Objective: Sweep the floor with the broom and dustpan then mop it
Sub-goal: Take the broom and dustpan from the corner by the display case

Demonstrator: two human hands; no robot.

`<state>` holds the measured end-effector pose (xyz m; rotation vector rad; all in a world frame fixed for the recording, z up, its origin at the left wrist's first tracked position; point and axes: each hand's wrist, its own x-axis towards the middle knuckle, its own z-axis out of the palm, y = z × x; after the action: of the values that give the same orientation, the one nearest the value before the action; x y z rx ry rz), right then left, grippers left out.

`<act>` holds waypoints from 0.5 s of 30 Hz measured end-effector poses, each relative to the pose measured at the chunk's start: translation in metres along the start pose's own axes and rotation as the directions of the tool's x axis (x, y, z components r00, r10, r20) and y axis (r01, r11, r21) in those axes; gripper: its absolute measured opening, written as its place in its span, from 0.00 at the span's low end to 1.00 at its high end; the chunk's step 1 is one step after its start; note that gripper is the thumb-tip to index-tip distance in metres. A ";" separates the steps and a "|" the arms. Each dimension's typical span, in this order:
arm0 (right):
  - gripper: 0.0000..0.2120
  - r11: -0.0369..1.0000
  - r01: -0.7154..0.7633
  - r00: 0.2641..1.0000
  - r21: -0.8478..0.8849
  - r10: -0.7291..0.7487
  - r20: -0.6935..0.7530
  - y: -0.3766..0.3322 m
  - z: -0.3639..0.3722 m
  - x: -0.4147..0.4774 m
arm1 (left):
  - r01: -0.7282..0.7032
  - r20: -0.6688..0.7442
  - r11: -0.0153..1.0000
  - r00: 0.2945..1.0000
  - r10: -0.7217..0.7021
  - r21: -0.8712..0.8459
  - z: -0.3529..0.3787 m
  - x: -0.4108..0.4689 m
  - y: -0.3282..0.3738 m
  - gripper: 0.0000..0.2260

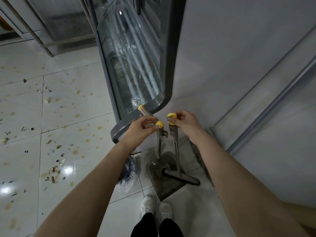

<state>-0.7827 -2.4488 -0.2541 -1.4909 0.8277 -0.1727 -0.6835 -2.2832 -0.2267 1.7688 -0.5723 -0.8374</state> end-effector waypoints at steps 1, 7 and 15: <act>0.09 1.000 0.001 1.000 -0.009 -0.001 0.011 0.000 -0.003 -0.005 | -0.005 0.001 1.000 1.000 0.005 0.005 0.000 -0.001 0.000 0.10; 0.07 0.987 -0.015 0.986 -0.160 0.042 0.164 0.000 -0.026 -0.035 | -0.011 0.013 0.996 1.000 0.010 0.090 -0.001 -0.008 0.003 0.10; 0.13 0.964 -0.225 0.914 -0.143 0.260 0.312 -0.001 -0.043 -0.073 | -0.005 0.026 0.988 1.000 0.001 0.156 -0.001 -0.019 0.007 0.11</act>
<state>-0.8600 -2.4411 -0.2197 -1.4475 0.7491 0.3044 -0.6954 -2.2713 -0.2151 1.9002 -0.6729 -0.8338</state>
